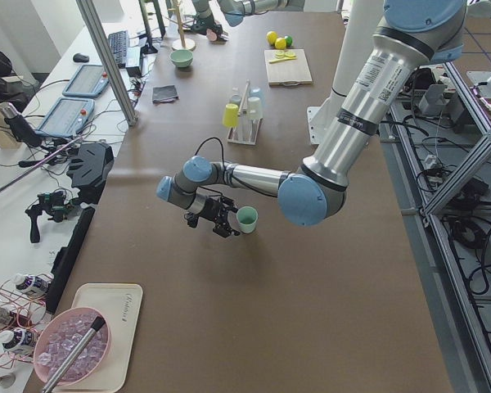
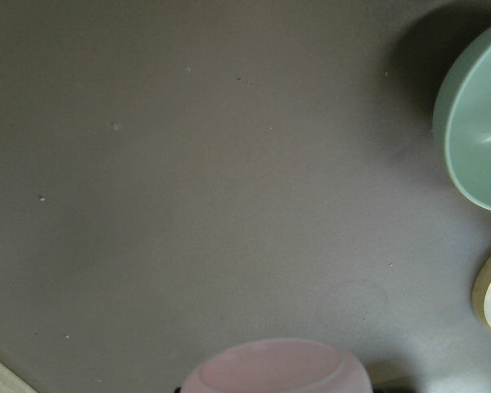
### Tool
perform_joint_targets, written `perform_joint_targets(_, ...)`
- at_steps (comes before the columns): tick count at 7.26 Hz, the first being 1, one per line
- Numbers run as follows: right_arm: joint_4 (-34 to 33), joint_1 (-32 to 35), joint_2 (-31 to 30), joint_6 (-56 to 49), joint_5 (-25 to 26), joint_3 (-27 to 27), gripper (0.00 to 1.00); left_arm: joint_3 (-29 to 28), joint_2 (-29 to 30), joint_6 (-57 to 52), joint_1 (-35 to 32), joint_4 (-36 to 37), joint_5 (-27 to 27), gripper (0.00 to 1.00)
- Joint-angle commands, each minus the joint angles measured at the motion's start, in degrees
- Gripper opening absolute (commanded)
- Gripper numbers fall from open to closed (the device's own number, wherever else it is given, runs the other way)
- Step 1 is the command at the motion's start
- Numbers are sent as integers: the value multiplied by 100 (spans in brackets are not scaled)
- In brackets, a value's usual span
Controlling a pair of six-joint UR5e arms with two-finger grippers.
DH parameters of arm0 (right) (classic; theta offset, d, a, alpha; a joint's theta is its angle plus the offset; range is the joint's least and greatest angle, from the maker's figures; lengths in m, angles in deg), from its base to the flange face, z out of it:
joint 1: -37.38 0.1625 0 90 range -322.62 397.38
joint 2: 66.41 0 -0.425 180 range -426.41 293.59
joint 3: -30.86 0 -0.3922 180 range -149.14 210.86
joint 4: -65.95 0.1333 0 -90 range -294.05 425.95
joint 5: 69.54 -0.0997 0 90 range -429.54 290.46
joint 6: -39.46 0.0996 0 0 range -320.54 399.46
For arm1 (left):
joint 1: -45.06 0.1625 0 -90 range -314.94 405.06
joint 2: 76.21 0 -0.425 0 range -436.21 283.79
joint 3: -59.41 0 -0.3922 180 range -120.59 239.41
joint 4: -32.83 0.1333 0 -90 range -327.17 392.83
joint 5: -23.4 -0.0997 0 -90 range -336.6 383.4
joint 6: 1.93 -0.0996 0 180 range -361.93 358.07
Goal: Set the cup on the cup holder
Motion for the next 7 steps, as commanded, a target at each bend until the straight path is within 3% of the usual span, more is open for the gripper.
perform_joint_targets(1,68,446,-386,-39,-1021,-512,0,-76,9,-2,61,7,8,98)
perform_joint_targets(3,1012,666,-887,-13,-2222,-489,0,-111,1,-11,96,68,51,98)
perform_joint_targets(4,1584,762,-1056,-22,-2481,-480,0,-199,1,-11,123,68,113,98)
perform_joint_targets(6,3670,789,-1442,-93,-2712,-384,0,-217,1,-11,176,77,122,98)
perform_joint_targets(7,4081,859,-1427,-49,-2956,-270,0,-217,27,-37,184,173,122,98)
